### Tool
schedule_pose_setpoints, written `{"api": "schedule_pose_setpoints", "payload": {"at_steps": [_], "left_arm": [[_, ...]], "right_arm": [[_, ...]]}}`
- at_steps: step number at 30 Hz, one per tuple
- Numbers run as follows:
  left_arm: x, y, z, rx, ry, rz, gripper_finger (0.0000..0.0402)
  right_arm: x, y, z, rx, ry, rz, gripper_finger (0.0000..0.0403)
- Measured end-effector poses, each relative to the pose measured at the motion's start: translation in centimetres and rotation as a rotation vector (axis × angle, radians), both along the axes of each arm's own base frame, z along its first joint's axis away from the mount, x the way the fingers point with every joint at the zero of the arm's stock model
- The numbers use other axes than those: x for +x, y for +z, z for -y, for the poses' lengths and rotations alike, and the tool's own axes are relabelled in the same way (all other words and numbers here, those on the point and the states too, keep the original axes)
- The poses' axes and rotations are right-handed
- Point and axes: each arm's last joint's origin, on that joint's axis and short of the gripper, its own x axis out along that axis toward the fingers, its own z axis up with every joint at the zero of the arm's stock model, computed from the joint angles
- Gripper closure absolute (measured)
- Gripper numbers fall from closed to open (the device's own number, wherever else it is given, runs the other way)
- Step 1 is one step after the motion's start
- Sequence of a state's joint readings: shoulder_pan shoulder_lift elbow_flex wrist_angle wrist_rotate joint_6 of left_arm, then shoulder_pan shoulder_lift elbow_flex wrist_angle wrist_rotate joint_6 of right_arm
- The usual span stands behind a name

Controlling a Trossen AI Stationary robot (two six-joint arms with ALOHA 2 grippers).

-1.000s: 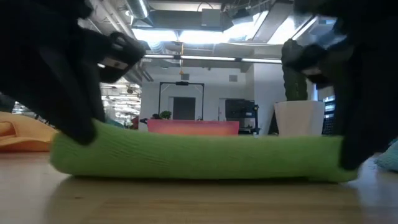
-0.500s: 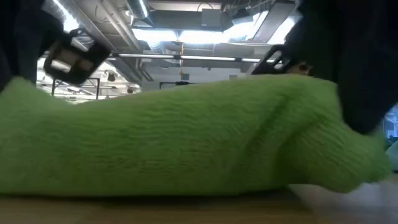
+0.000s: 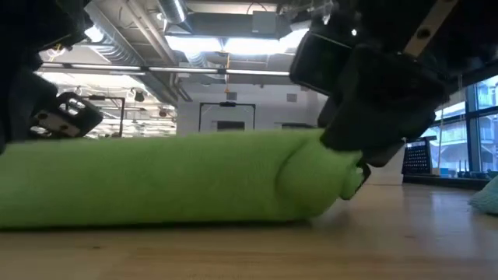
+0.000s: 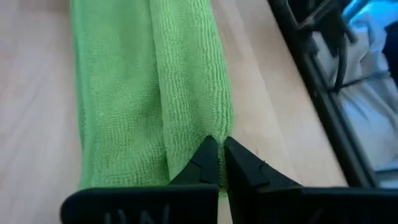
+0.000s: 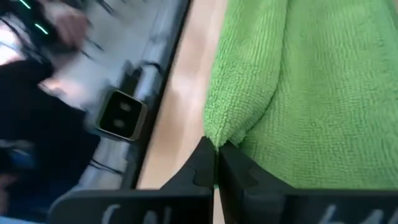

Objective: Roll microfiber towels into tight, uniform cylinder then place into a basket
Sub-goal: Roll the green towel

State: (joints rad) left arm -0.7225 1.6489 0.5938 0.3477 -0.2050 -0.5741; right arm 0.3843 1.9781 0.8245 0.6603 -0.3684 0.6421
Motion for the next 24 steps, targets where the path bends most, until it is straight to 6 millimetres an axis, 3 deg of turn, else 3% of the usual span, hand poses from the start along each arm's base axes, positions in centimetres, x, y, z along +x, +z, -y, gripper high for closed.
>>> {"api": "schedule_pose_setpoints", "payload": {"at_steps": [7,13,24], "left_arm": [[0.4,1.0,-0.6,-0.05,-0.015,0.005,0.0401],[0.8,0.9,-2.0,-0.084,0.018,-0.082,0.0401],[1.6,0.5,-3.8,-0.111,0.005,-0.172,0.0401]], "right_arm": [[-1.5,-0.6,1.6,0.145,-0.051,0.007,0.0399],[-1.5,-1.1,2.5,0.149,-0.057,-0.088,0.0394],[-0.8,-0.4,3.5,0.08,-0.025,-0.033,0.0384]]}}
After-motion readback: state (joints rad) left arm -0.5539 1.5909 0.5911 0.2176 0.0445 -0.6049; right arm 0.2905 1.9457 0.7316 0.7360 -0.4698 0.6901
